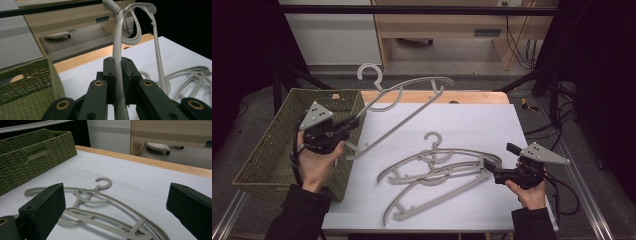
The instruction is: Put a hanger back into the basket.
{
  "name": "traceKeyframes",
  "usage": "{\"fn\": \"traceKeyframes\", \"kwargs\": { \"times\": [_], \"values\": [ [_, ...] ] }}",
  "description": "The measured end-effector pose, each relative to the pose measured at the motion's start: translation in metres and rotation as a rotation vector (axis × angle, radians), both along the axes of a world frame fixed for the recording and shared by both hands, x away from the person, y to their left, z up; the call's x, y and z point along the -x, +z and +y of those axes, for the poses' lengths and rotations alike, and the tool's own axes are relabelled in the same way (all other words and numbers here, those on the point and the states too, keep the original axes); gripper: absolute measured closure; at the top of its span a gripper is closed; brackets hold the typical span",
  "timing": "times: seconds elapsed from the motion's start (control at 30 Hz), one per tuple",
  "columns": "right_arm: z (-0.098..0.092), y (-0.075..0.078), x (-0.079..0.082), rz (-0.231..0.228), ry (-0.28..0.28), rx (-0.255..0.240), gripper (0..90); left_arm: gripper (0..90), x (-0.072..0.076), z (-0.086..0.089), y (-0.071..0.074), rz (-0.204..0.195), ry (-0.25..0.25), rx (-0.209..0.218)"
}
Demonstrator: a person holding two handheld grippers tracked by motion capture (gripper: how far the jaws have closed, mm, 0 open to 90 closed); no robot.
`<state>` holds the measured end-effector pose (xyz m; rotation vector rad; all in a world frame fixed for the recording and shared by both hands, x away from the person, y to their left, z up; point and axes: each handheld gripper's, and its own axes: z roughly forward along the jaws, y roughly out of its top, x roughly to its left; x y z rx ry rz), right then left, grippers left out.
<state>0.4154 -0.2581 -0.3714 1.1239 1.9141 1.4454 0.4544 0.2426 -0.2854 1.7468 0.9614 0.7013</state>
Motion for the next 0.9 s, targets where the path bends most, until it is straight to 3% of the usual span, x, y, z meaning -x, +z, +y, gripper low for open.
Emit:
{"fn": "traceKeyframes", "kwargs": {
  "times": [0.7,0.9],
  "values": [
    [0.002,-0.002,-0.002,0.009,-0.002,0.01,2.3,82.6,0.009,0.121,-0.004,-0.039,0.169,-0.011],
    [0.003,-0.003,-0.003,0.011,0.005,0.023,2.3,82.5,0.002,0.148,-0.015,-0.012,0.21,-0.029]
  ]
}}
